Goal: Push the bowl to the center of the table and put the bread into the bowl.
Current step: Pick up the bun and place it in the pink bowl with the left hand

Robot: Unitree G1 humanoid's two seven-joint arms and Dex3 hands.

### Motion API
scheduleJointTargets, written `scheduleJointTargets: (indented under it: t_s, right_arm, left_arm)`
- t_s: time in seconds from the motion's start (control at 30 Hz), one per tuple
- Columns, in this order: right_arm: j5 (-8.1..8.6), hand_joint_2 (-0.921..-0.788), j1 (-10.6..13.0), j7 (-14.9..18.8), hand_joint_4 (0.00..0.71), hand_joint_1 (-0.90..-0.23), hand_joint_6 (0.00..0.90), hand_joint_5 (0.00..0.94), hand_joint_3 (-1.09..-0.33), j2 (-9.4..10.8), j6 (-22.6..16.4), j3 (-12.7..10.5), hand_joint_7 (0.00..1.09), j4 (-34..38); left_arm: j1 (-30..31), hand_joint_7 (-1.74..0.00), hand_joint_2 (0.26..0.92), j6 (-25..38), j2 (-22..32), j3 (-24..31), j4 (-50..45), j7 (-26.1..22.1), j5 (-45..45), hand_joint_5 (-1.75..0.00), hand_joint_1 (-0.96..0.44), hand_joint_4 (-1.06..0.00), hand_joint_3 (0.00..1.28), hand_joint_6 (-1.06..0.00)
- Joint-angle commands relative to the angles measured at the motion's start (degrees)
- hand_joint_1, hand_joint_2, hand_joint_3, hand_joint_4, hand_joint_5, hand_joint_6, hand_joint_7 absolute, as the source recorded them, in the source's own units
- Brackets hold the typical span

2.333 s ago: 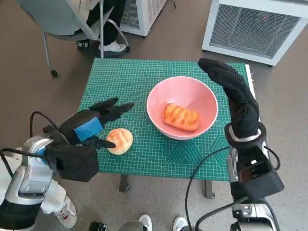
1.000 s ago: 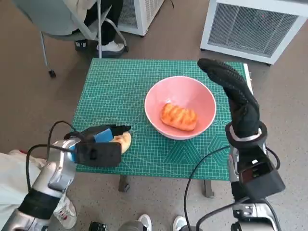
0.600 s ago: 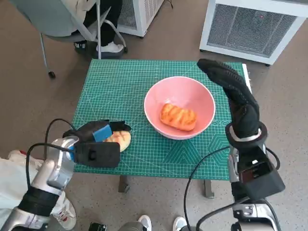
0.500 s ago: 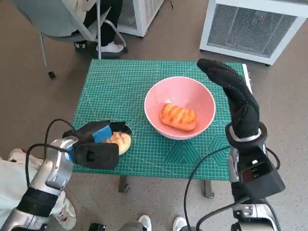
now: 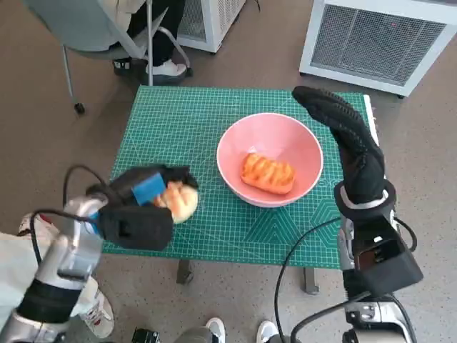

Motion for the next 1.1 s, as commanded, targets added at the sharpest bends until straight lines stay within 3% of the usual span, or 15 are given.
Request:
scheduleJointTargets:
  t_s: [0.03,0.4,0.7,0.77,0.87,0.9,0.93,1.0,1.1]
  right_arm:
    - [0.59,-0.921,0.8,0.7,0.094,-0.574,-0.001,0.503,-0.821,0.0,0.4,0.2,0.75,0.7]
    - [0.92,-0.921,0.6,1.0,0.090,-0.563,-0.001,0.510,-0.825,0.2,0.5,0.3,0.75,0.9]
    - [0.64,-0.921,0.9,0.9,0.087,-0.564,-0.001,0.516,-0.827,0.0,0.4,0.2,0.75,0.8]
    - [0.48,-0.921,1.1,0.8,0.086,-0.565,-0.001,0.517,-0.827,0.0,0.4,0.2,0.75,0.6]
    - [0.52,-0.921,1.3,0.9,0.081,-0.567,-0.001,0.521,-0.826,-0.1,0.4,0.2,0.75,0.3]
    - [0.54,-0.921,1.4,0.9,0.079,-0.567,-0.001,0.521,-0.826,-0.2,0.4,0.1,0.75,0.3]
    - [0.54,-0.921,1.4,0.9,0.077,-0.567,-0.001,0.523,-0.826,-0.2,0.3,0.1,0.75,0.2]
    - [0.55,-0.921,1.5,0.9,0.075,-0.567,-0.001,0.525,-0.826,-0.3,0.3,0.1,0.75,0.2]
    - [0.86,-0.921,1.7,1.1,0.069,-0.570,-0.001,0.526,-0.824,-0.5,0.5,0.0,0.75,0.0]
  left_arm:
    - [-4.8,-1.17,0.911,2.0,-1.4,1.1,-4.2,0.2,-0.7,-1.28,0.00,-0.64,0.13,-0.58]
    - [-12.9,-1.23,0.912,-2.3,-7.0,-1.1,-2.5,5.6,0.5,-1.19,0.00,-0.67,0.11,-0.58]
    - [-18.0,-1.25,0.919,-12.1,-13.1,-5.5,9.4,14.4,3.2,-1.19,0.00,-0.65,0.11,-0.57]
    - [-18.7,-1.27,0.920,-14.6,-14.2,-6.3,13.4,16.4,3.7,-1.21,0.00,-0.63,0.13,-0.55]
    - [-19.8,-1.43,0.921,-17.7,-15.7,-7.8,20.0,18.9,4.6,-1.34,0.00,-0.51,0.26,-0.38]
    - [-20.1,-1.32,0.899,-18.2,-16.1,-8.2,21.7,19.2,4.8,-1.21,-0.02,-0.44,0.26,-0.32]
    - [-20.4,-1.06,0.881,-18.6,-16.2,-8.4,22.8,19.5,5.0,-0.91,-0.05,-0.39,0.24,-0.28]
    - [-20.7,-0.71,0.881,-18.1,-16.4,-8.7,23.8,18.3,4.8,-0.45,-0.09,-0.35,0.15,-0.25]
    - [-21.0,-0.53,0.876,-14.6,-16.5,-9.3,23.2,14.0,4.4,-0.19,-0.13,-0.25,0.10,-0.19]
